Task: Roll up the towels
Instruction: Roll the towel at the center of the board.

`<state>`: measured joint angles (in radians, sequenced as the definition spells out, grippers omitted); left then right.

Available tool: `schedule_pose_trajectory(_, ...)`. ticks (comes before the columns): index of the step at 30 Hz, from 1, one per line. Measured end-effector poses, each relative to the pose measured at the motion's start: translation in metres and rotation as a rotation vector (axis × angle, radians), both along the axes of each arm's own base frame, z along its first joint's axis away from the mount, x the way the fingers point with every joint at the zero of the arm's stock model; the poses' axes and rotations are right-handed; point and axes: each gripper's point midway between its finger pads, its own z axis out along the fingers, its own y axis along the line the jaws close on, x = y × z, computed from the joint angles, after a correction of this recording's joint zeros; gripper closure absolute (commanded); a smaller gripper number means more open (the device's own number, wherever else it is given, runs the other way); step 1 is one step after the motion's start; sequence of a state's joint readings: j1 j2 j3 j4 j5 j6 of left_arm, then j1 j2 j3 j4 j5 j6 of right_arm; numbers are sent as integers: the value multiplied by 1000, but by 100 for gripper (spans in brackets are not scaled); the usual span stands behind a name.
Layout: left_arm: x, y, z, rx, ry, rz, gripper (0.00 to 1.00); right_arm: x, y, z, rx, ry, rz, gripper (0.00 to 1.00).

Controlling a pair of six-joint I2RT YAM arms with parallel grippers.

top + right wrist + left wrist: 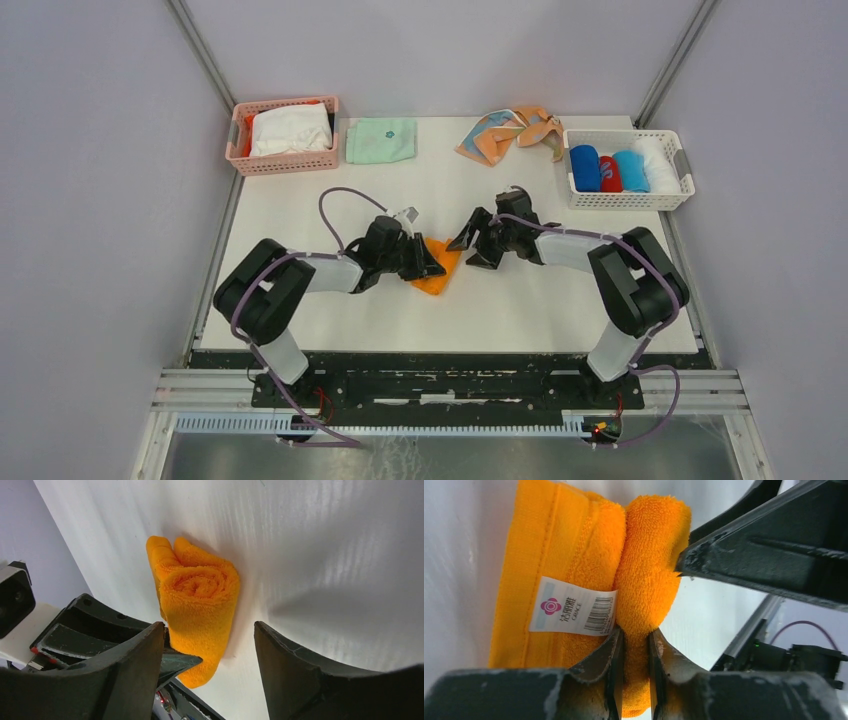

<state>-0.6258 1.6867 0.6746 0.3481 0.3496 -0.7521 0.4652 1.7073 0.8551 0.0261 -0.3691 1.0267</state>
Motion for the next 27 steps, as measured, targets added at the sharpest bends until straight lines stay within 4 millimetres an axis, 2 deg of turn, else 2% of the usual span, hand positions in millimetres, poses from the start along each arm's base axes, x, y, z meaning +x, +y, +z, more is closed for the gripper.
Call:
schedule_pose_trajectory(4,-1,0,0,-74,54,12,82,0,7,-13,7,11,12,28)
schedule_pose_trajectory(9,-3,0,-2,-134,101,28,79,11,16,-17,30,2,20,38)
schedule_pose_trajectory(11,-4,-1,-2,-147,113,31,74,15,21,-19,27,-1,31,44)
schedule_pose_trajectory(15,-6,0,-1,-141,117,39,56,15,21,-23,-38,4,48,56)
schedule_pose_trajectory(20,-19,5,3,-9,87,76,43,7,20,-26,-174,37,73,66)
schedule_pose_trajectory(23,-31,8,9,113,25,84,37,3,19,-24,-266,44,87,67)
schedule_pose_trajectory(27,-48,7,25,268,-117,82,35,0,13,-24,-368,67,77,67)
